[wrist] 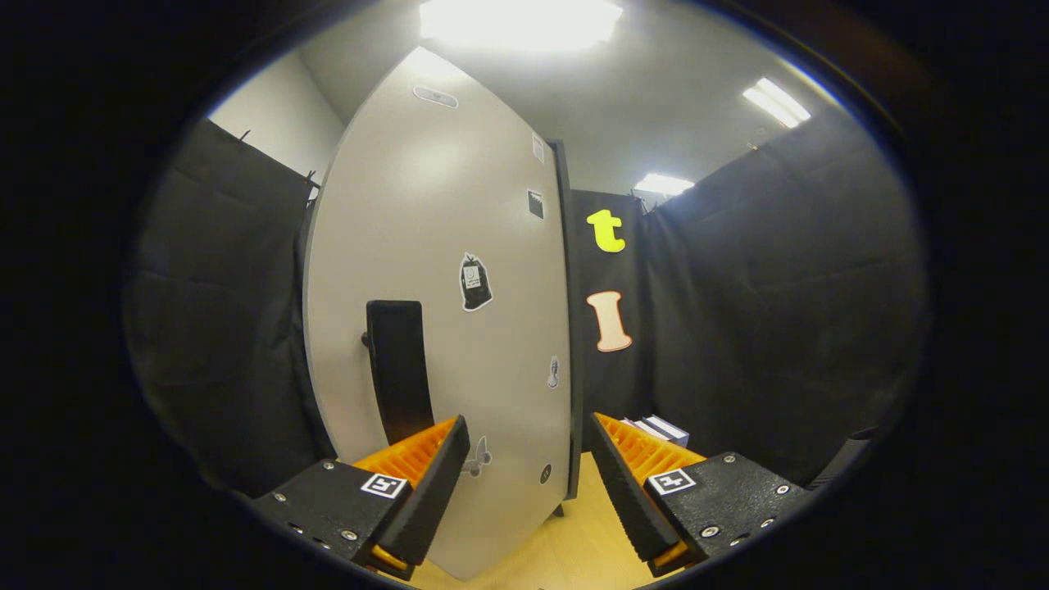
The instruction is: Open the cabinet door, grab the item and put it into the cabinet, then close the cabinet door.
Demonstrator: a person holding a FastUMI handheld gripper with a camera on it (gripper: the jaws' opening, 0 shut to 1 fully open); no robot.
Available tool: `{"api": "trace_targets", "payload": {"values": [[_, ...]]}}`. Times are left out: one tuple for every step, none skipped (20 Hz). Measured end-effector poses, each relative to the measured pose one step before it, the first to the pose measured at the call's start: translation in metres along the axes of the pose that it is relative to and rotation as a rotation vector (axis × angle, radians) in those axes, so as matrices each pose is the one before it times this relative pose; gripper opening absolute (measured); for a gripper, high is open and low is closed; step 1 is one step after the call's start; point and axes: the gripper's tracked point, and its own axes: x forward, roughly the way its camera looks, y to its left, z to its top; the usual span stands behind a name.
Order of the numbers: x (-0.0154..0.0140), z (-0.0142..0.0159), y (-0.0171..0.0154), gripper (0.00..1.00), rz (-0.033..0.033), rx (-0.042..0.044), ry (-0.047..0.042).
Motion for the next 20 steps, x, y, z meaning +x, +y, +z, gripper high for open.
{"api": "trace_targets", "payload": {"values": [[0.00373,-0.00236,0.00664,0.91,0.01506,0.00230,0.00563],[0.00419,-0.00261,0.00652,0.92,0.01361,0.00126,0.00579],[0.00527,-0.00204,0.00467,0.92,0.00972,-0.00074,0.00582],[0.00439,-0.00200,0.00492,0.92,0.01107,-0.00073,0.00531],[0.00432,-0.00149,0.00483,0.92,0.01361,0.00244,0.00078],[0.00423,-0.00127,0.00610,0.92,0.01782,0.00210,0.00481],[0.00328,-0.00105,0.00853,0.92,0.01769,0.00117,0.00537],[0.00239,-0.00113,0.00628,0.92,0.01338,-0.00183,0.00579],[0.00221,-0.00172,0.00540,0.92,0.01284,-0.00440,0.00567],[0.00128,-0.00088,0.00409,0.91,0.01118,-0.00486,0.00176],[0.00159,-0.00190,0.00227,0.91,0.00942,-0.00573,0.00244],[0.00025,-0.00130,0.00221,0.92,0.00912,-0.00665,0.00183],[0.00014,-0.00250,0.00016,0.92,0.00456,-0.00574,0.00287],[-0.00113,-0.00211,-0.00109,0.92,0.00411,-0.00312,0.00208],[-0.00243,-0.00095,0.00021,0.93,0.00533,0.00265,0.00101],[-0.00422,0.00173,0.00019,0.93,0.00445,0.00552,-0.00690],[-0.00645,0.00186,-0.00128,0.93,-0.00274,0.00143,-0.00760],[-0.00680,0.00217,-0.00286,0.93,-0.00362,-0.00146,-0.00895],[-0.00695,0.00103,-0.00171,0.93,-0.00209,-0.00197,-0.00889],[-0.00698,0.00110,-0.00223,0.93,-0.00040,-0.00177,-0.01043]]}}
